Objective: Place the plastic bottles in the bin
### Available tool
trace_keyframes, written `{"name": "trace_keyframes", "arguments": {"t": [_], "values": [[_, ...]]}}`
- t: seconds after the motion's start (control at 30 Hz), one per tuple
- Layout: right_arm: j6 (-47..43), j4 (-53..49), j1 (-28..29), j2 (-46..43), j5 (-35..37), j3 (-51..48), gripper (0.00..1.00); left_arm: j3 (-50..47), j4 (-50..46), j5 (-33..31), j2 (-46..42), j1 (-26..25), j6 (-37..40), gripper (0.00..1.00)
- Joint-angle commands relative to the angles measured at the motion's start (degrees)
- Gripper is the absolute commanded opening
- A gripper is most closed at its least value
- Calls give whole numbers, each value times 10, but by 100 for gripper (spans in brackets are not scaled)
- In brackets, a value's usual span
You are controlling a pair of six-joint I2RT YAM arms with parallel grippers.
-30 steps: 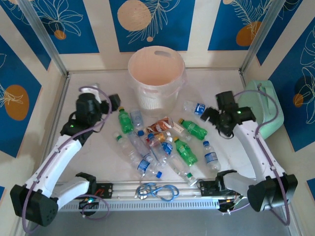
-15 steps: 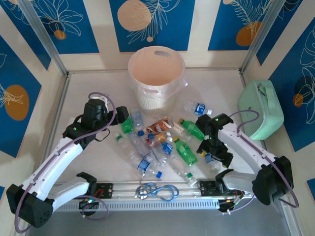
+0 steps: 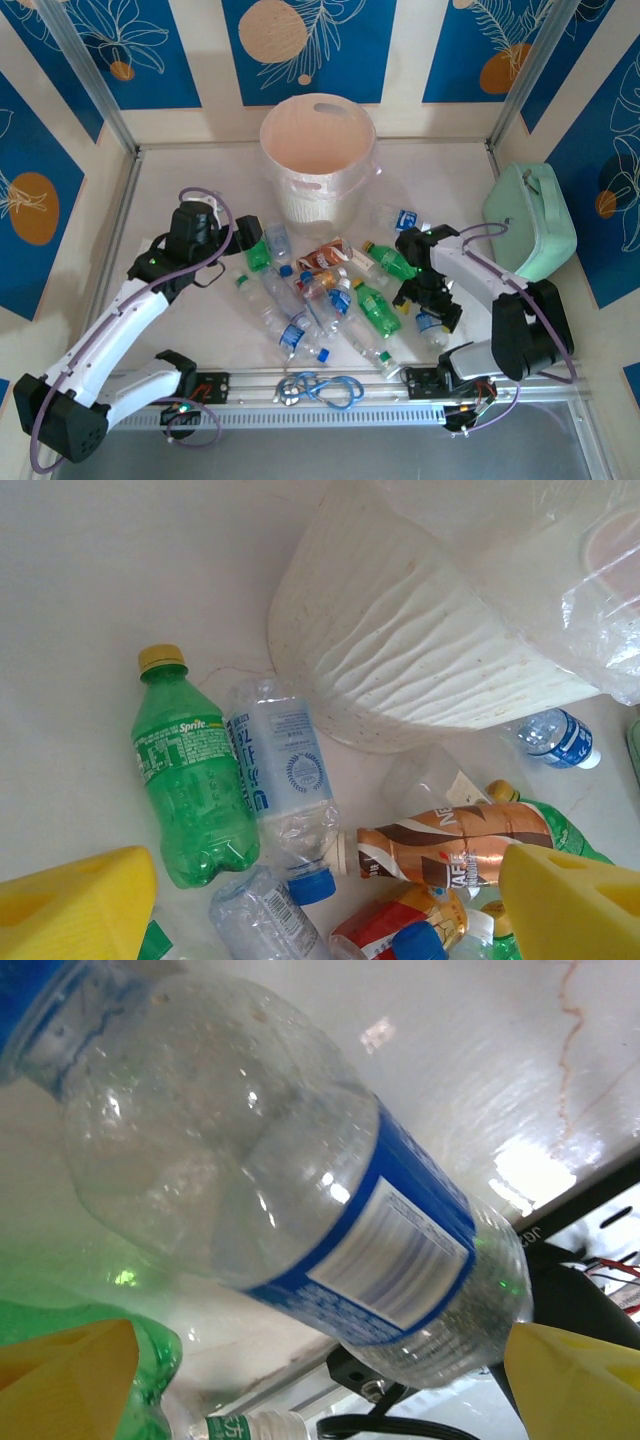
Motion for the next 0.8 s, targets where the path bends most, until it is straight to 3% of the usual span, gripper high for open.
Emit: {"name": "trace_keyframes", "arguments": {"t": [0.0, 0.23, 0.57, 0.77], "values": [[-18, 28, -22, 10, -19, -18, 95, 11, 6, 13, 6, -1, -9, 88], [-51, 84, -86, 14, -50, -54, 90, 4, 21, 26, 13, -1, -20, 85], [-61, 107, -108, 22, -45, -62, 67, -7, 24, 32, 14, -1, -27, 82], [-56, 100, -111, 1, -40, -62, 59, -5, 22, 29, 9, -1, -25, 80]]}}
